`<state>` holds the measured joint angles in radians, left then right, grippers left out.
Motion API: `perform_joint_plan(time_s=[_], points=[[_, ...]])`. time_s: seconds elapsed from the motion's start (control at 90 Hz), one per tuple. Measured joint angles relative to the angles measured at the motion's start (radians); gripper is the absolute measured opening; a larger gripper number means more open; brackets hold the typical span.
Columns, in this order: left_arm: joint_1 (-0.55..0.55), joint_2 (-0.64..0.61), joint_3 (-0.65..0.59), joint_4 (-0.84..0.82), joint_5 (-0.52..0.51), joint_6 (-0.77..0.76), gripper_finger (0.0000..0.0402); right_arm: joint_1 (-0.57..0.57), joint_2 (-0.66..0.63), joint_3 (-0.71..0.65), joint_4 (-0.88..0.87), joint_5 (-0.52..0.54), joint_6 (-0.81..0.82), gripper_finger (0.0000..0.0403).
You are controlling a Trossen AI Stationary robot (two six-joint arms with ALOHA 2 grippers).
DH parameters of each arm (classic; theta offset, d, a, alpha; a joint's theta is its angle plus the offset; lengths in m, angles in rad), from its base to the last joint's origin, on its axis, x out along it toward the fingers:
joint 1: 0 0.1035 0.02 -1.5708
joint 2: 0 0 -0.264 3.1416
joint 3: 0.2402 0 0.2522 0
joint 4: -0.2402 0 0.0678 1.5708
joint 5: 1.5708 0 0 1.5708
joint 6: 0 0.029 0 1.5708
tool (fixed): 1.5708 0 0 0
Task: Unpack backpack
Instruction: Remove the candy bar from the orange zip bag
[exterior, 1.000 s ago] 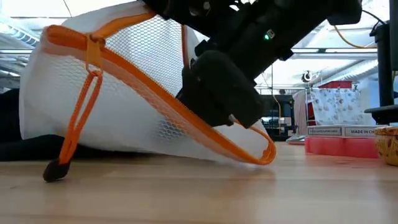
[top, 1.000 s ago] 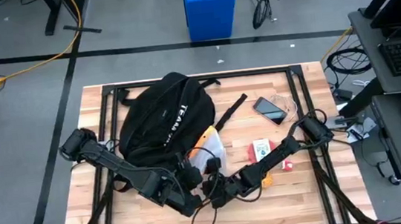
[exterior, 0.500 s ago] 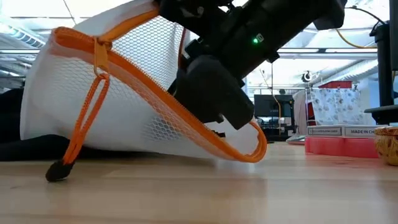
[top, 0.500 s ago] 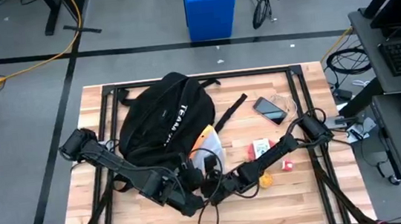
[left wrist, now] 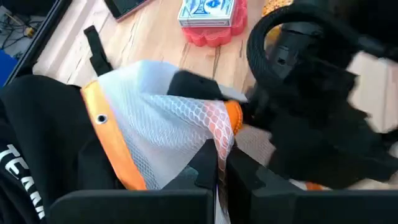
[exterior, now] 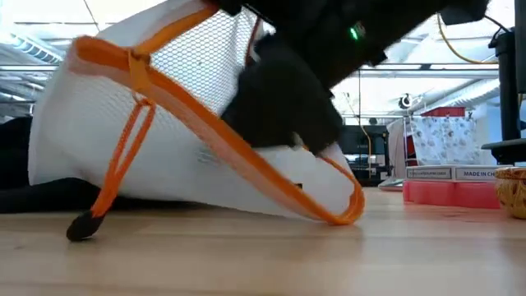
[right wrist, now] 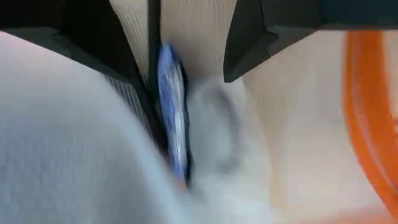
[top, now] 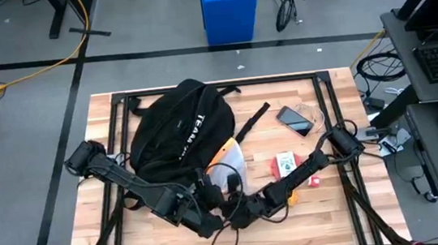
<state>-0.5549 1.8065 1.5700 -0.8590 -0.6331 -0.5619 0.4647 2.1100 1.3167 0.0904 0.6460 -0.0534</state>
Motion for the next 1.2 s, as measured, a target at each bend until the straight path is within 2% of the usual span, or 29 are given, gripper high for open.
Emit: perform_joint_plan(time_s=[0.122,0.333,0.6,0.967,1.078,1.2], points=[[0.001,0.0,0.0,0.023,-0.001,0.022,0.0,-0.022,0.007,0.0,0.058,-0.035,-0.051,0.0235],[0.001,0.0,0.0,0.023,0.0,0.029,0.0,-0.032,0.019,0.0,0.052,-0.067,-0.066,0.0235],[-0.005,0.0,-0.001,0.016,-0.001,0.029,0.0,-0.048,0.065,0.002,0.017,-0.045,-0.077,0.0235],[0.002,0.0,-0.001,0.03,0.003,0.052,0.0,-0.066,0.098,0.0,0.11,-0.051,-0.078,0.0234],[0.002,0.0,-0.002,0.034,0.003,0.052,0.0,-0.067,0.098,0.0,0.109,-0.077,-0.07,0.0215],[0.002,0.0,-0.001,0.033,0.003,0.052,0.0,-0.07,0.098,0.0,0.086,-0.078,-0.062,0.0172]])
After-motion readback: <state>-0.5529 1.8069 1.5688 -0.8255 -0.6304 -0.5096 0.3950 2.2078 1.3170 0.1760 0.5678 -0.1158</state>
